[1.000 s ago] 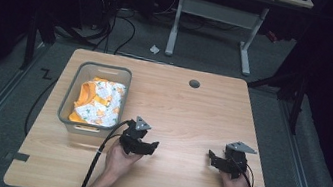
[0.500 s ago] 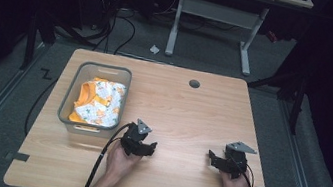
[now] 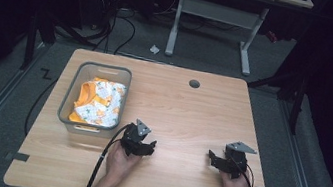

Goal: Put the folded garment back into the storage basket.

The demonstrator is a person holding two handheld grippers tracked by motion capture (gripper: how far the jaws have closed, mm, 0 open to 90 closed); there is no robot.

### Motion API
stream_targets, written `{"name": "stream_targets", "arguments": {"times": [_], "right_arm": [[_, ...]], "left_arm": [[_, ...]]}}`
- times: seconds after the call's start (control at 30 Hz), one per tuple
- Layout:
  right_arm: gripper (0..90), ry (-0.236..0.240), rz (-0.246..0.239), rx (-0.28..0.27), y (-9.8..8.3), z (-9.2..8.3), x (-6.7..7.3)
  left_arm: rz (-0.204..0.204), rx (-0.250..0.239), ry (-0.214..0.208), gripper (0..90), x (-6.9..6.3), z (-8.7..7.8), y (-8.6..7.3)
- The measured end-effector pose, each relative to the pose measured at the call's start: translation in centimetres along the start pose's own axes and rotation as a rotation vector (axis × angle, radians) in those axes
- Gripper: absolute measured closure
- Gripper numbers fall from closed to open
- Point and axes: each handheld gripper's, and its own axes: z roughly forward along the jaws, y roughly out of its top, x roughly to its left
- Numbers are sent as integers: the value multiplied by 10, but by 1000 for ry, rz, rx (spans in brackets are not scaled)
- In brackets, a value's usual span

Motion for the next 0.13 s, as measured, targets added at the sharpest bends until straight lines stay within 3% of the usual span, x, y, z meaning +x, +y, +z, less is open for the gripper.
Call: {"name": "stream_targets", "arguments": {"times": [0.13], "right_arm": [[274,0,0,0,0,0,0]], "left_arm": [[0,0,0,293,0,0,0]]}}
